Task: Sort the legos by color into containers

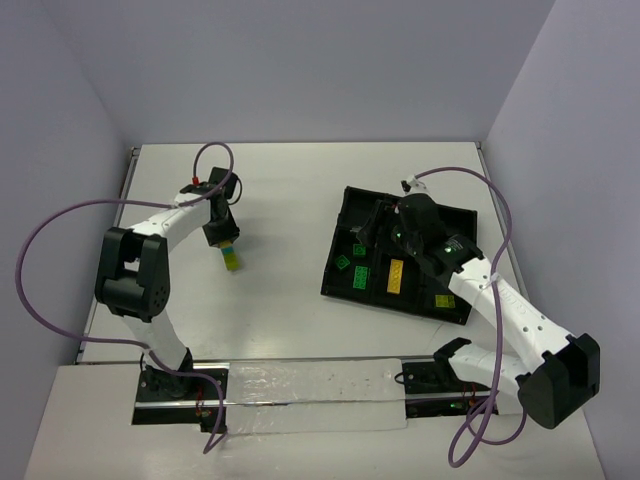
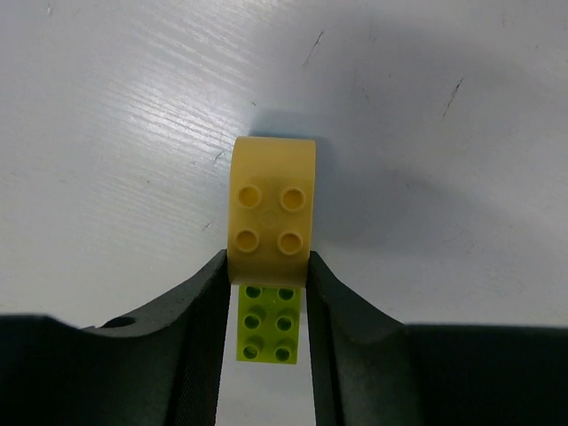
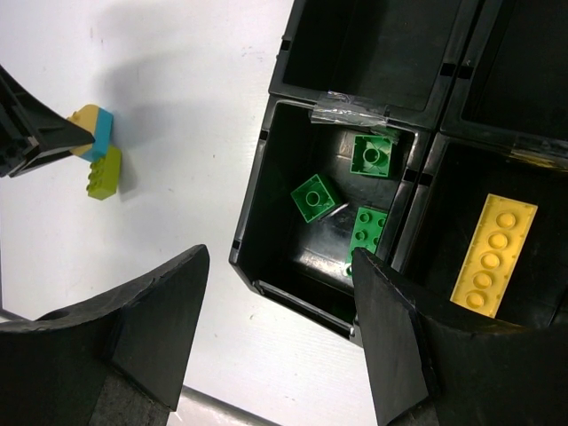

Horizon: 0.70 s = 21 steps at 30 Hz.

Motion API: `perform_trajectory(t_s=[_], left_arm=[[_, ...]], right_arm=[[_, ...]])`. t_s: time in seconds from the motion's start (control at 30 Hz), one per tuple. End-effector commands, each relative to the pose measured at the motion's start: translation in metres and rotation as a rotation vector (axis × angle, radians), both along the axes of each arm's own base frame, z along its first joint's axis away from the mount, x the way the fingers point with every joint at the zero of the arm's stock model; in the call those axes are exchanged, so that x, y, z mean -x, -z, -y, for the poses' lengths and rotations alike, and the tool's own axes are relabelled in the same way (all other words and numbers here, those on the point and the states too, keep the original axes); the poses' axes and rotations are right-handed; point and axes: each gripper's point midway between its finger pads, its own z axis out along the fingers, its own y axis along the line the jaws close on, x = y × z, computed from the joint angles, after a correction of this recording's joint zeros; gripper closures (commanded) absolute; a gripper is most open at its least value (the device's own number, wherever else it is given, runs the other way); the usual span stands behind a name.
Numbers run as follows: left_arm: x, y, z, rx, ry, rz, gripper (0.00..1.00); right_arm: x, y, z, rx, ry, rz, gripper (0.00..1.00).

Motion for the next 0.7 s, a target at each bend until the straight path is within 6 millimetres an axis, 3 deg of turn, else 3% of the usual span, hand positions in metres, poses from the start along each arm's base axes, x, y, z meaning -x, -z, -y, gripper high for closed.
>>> perform_trajectory(t_s=[0.0, 0.07, 0.23, 0.33, 0.43, 0.67], left_arm=[[-0.022, -0.021, 0.006, 0.028, 0.008, 0.076, 0.88], [-0.023, -0.036, 0.008, 0.039, 0.008, 0.096, 0.98], [-0.026, -0.096, 0.027, 0.153, 0.094, 0.219, 1.0], [-0.024, -0.169, 0.078, 0.422, 0.326, 0.401, 1.0], [-0.005, -0.221, 0.126, 0.681, 0.557, 0.479, 1.0], [0.025, -0.283, 0.17, 1.062, 0.784, 0.563, 1.0]], right_arm=[[-0.009, -0.023, -0.004, -0.012, -0.002, 0.057, 0.27], [-0.01, -0.024, -0.004, -0.008, -0.004, 0.059, 0.27], [-0.01, -0.029, -0.003, 0.012, -0.013, 0.065, 0.27], [-0.014, -0.036, -0.001, 0.034, -0.015, 0.085, 0.27], [-0.014, -0.046, -0.008, 0.012, -0.047, 0.099, 0.27], [-0.005, -0.066, -0.028, -0.09, -0.156, 0.156, 0.28]])
